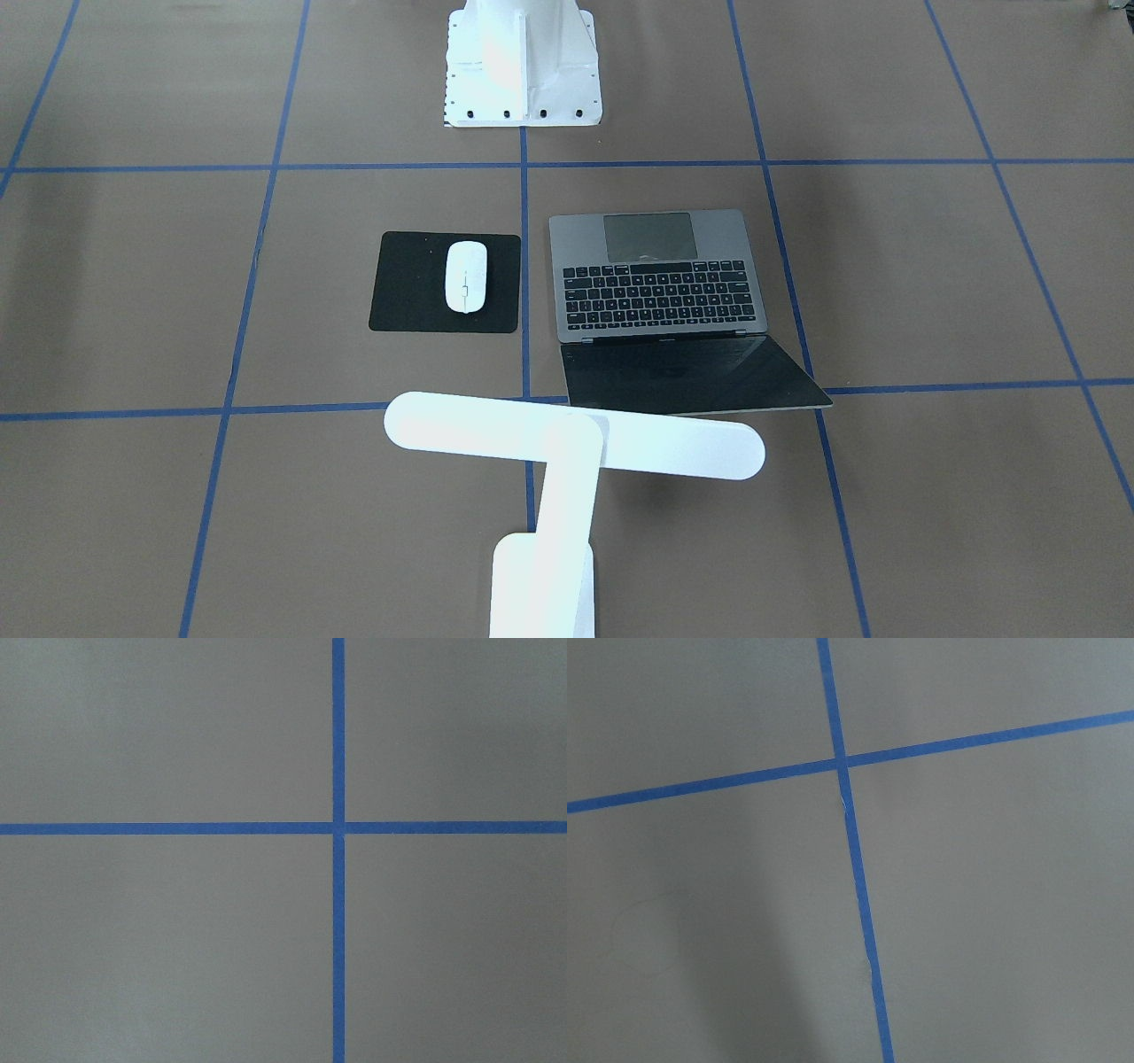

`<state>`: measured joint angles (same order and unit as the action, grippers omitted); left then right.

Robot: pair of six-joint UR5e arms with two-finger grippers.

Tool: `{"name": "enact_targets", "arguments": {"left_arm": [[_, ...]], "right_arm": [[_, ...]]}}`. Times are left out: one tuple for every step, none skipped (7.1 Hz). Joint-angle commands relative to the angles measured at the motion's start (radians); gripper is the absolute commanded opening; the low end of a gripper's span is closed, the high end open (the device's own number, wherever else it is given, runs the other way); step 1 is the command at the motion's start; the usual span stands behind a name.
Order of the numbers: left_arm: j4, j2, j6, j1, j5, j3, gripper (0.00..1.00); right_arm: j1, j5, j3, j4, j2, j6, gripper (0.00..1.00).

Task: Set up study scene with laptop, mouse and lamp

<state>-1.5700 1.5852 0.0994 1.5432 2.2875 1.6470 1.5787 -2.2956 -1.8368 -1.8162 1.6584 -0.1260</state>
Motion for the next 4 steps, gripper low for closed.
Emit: {"name": "enact_targets", "arguments": {"left_arm": [[0.001,-0.001,-0.015,0.005,0.000,-0.001,1.00],[0.004,-0.001,-0.014,0.005,0.000,0.002,1.00],[0.004,-0.001,-0.014,0.005,0.000,0.001,1.00],[0.004,0.001,-0.014,0.005,0.000,0.002,1.00]], "right_arm": [[0.041,-0.001,0.005,-0.002,0.024,0.056,1.00],[0.047,-0.001,0.005,-0.002,0.034,0.081,1.00],[0.052,-0.002,0.005,-0.002,0.035,0.081,1.00],[0.052,-0.001,0.007,-0.002,0.037,0.080,1.00]]}}
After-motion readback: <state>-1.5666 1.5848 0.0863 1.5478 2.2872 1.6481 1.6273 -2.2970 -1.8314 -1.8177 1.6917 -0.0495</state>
